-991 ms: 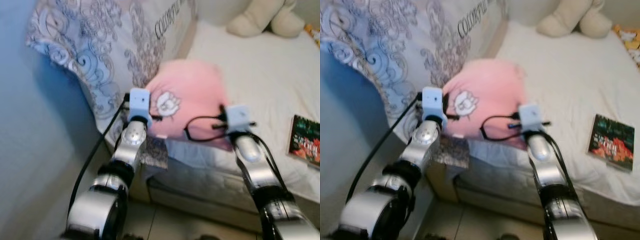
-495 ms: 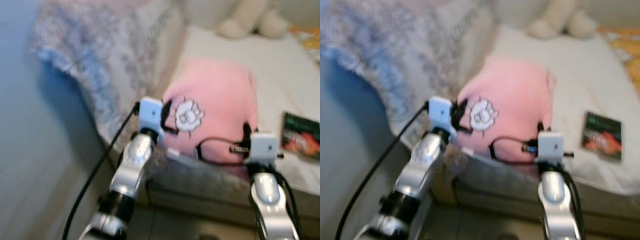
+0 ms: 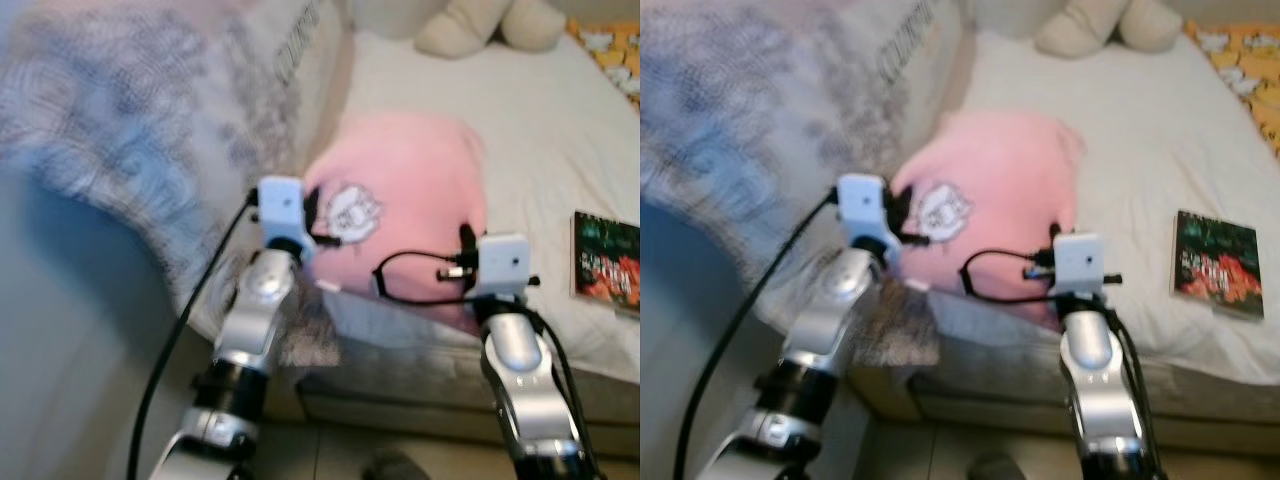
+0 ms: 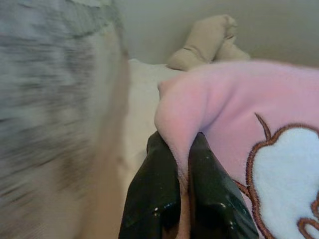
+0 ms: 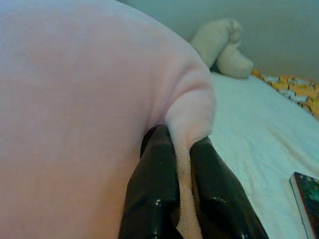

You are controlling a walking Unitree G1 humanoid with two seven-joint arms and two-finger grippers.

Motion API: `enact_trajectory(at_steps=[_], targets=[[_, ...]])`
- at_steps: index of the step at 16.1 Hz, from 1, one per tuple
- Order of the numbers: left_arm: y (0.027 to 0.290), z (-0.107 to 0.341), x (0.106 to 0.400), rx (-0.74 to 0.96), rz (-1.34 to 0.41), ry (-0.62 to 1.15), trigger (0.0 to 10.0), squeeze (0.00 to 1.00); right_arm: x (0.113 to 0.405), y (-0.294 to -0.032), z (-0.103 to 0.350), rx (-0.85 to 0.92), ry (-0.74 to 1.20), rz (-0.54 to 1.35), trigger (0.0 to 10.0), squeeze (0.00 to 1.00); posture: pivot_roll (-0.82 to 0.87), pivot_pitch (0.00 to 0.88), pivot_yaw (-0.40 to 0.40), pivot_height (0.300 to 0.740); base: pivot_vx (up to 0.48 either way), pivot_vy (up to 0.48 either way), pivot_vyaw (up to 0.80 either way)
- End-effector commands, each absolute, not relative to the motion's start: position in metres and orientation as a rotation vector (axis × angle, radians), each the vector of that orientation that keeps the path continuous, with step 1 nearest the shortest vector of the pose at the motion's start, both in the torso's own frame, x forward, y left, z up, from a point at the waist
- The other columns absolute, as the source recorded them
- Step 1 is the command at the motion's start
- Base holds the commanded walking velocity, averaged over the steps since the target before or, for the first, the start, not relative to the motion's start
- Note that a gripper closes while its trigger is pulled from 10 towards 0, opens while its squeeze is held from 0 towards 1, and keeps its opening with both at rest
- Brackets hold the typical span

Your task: Clean up the room

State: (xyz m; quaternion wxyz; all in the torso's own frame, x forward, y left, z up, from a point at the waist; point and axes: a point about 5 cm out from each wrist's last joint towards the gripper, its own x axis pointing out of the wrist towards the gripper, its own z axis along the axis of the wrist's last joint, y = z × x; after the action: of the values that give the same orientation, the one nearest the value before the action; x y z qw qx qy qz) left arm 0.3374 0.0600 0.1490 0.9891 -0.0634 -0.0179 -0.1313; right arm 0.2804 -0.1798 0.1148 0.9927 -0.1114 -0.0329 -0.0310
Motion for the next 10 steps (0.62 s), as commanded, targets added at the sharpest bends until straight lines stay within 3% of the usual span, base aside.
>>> enact_trajectory(at_steps=[1,2,7,10], targets=[[0.063,0.157,0.344,-0.151,-0.227,-0.046,10.0,0.0,0.289,-0.189,0.119,-0.219,-0.059,-0.084,10.0,0.0,-0.26,0.0,0.076,0.74,0.465,0.0,0.0],[0.064,0.155,0.346,-0.162,-0.21,-0.028,10.0,0.0,0.296,-0.188,0.121,-0.221,-0.051,-0.069,10.0,0.0,-0.26,0.0,0.077,0.74,0.465,0.0,0.0],[0.064,0.138,0.363,-0.197,-0.079,0.107,10.0,0.0,0.336,-0.189,0.121,-0.306,0.045,0.051,10.0,0.0,-0.25,0.004,0.078,0.74,0.0,0.0,0.0],[0.069,0.112,0.37,-0.254,0.023,0.233,10.0,0.0,0.35,-0.188,0.091,-0.373,0.236,0.186,10.0,0.0,-0.25,0.138,0.034,0.74,0.0,0.0,0.0]])
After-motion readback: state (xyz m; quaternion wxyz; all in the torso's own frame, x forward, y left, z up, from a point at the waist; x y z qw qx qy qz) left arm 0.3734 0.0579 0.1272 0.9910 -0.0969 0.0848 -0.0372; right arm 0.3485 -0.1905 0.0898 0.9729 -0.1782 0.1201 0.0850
